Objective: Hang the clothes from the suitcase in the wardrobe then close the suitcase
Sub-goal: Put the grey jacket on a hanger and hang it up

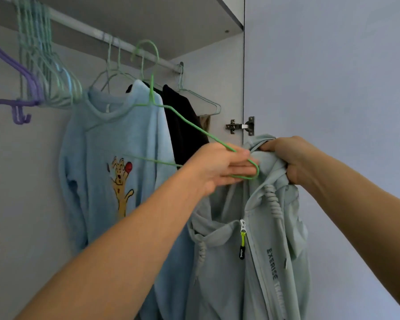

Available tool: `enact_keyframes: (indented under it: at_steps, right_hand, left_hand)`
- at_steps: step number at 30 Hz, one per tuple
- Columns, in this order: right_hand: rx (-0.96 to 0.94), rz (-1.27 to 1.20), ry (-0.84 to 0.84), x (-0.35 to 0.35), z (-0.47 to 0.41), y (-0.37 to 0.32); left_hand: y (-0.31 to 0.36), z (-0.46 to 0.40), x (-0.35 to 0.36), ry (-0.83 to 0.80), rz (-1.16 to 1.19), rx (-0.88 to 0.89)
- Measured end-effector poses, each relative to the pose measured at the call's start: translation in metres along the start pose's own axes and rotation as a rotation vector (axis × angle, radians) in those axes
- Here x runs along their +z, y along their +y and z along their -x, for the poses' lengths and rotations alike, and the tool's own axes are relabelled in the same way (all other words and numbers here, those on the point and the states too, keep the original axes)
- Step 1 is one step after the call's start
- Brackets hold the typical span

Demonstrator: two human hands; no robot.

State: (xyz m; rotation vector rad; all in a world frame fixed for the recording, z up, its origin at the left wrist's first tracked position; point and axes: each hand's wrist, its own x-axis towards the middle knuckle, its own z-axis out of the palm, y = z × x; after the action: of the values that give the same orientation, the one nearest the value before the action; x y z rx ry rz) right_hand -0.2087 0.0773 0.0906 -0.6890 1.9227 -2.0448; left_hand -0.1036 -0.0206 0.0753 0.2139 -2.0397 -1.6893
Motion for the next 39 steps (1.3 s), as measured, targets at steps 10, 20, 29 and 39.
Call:
enact_keyframes:
  at_steps: [10,20,29,39]
  right_hand:
    - [-0.081,0.484,-0.250,-0.027,0.024,0.044]
    - [-0.322,0.931,-0.186,-0.083,0.014,0.059]
    - [-0.255,0.698,-0.242,-0.101,0.022,0.058]
    - [-0.163,0.383,-0.090,-0.080,0.024,0.075]
  left_hand:
    - [-0.090,0.015,0.100,-0.073,-0.579,-0.164]
    - [-0.046,0.032,0.075,0.139,-0.348,0.227]
    - [-0.038,-0.009,0.026,0.393,-1.089,0.552]
    - [-0.096,0.006,0.087,0.181,-0.709,0.412]
